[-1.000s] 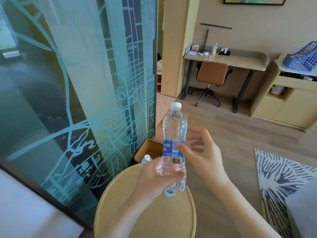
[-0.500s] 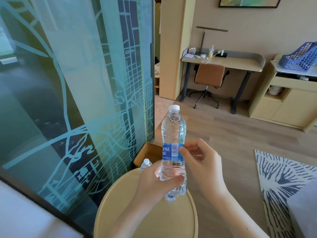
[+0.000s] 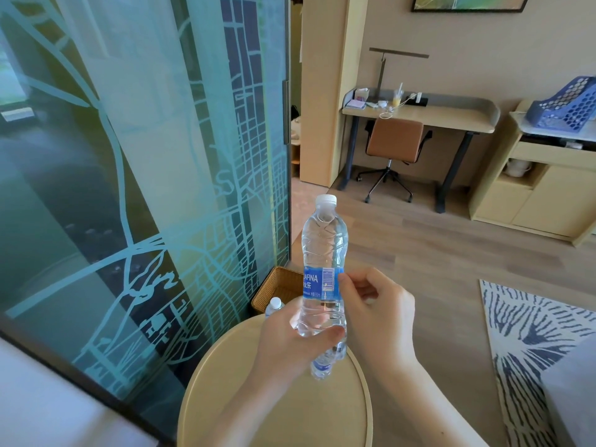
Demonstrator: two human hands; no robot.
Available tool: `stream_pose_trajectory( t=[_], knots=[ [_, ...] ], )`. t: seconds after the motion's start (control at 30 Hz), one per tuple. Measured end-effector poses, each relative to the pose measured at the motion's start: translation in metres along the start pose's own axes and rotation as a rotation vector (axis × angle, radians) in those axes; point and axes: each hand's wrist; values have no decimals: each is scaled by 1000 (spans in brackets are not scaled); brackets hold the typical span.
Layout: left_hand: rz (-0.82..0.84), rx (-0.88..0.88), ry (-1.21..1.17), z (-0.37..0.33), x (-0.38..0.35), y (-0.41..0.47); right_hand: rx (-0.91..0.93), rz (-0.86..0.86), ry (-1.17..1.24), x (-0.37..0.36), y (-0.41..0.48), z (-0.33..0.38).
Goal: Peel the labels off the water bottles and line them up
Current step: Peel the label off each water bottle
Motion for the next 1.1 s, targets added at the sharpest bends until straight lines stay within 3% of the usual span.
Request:
stream_pose_trajectory(
  t=[0.37,0.5,0.83,1.1],
  knots=[
    [84,73,-87,1,10,4,-332,194,474,6,15,-8],
    [82,92,-77,4,12,7,-331,205,474,5,16,-9],
    [56,-64,-50,-30,22,25,-166,131,595,10,34,25],
    [54,-93,-58,-31,24,23,-208,122,733,8,31,27]
  ],
)
Point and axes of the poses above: each hand's wrist, its own y-axis towards the middle knuckle, its own x-axis out of the back of the hand, z = x × y, and after that the axes turned 10 degrees about y, right-handed
